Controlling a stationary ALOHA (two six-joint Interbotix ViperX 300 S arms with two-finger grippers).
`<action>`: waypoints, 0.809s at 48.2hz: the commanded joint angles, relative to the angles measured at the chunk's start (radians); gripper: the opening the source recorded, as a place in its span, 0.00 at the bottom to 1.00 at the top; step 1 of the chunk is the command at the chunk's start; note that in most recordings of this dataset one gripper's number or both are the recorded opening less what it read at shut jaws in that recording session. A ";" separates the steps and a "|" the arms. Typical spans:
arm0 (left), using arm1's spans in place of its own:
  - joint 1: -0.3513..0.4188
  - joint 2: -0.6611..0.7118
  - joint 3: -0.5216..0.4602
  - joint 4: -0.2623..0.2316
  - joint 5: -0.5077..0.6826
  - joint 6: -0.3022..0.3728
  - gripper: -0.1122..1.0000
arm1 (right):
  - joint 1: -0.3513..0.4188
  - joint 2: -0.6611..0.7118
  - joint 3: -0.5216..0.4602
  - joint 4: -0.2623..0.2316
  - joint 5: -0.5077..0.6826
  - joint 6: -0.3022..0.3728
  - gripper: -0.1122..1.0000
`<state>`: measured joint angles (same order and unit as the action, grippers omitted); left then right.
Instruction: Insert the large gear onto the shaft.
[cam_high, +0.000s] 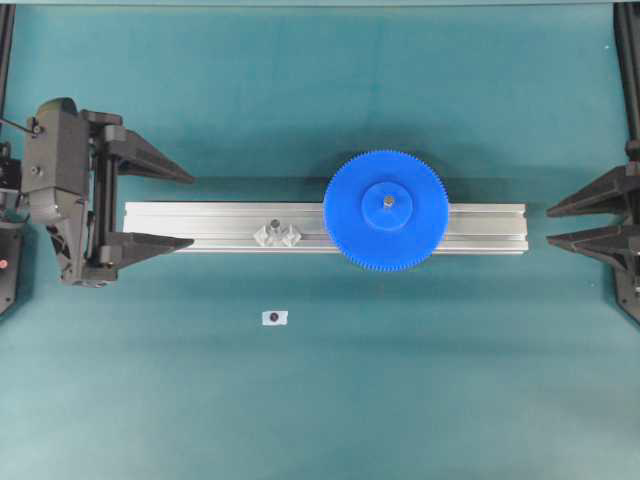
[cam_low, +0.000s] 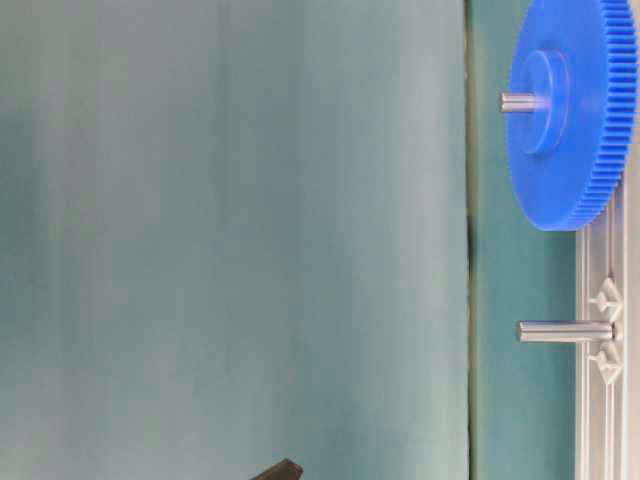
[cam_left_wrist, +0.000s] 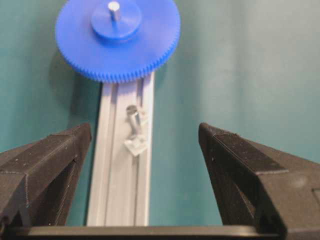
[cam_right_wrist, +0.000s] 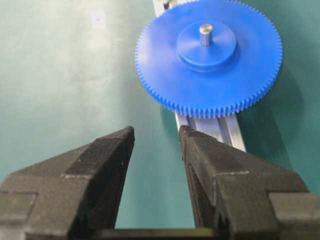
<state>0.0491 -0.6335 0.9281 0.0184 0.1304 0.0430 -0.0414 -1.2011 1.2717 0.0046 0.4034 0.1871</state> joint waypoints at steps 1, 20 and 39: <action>-0.002 -0.006 -0.014 0.003 -0.009 0.000 0.88 | -0.002 0.006 -0.012 0.000 -0.011 0.009 0.55; -0.002 -0.006 -0.005 0.003 -0.011 -0.003 0.88 | -0.002 0.006 -0.006 0.000 -0.009 0.009 0.55; -0.002 0.003 0.000 0.003 -0.011 -0.006 0.88 | -0.002 0.006 -0.005 0.000 -0.009 0.009 0.55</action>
<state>0.0491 -0.6305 0.9388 0.0184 0.1289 0.0383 -0.0414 -1.2026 1.2778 0.0046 0.4019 0.1887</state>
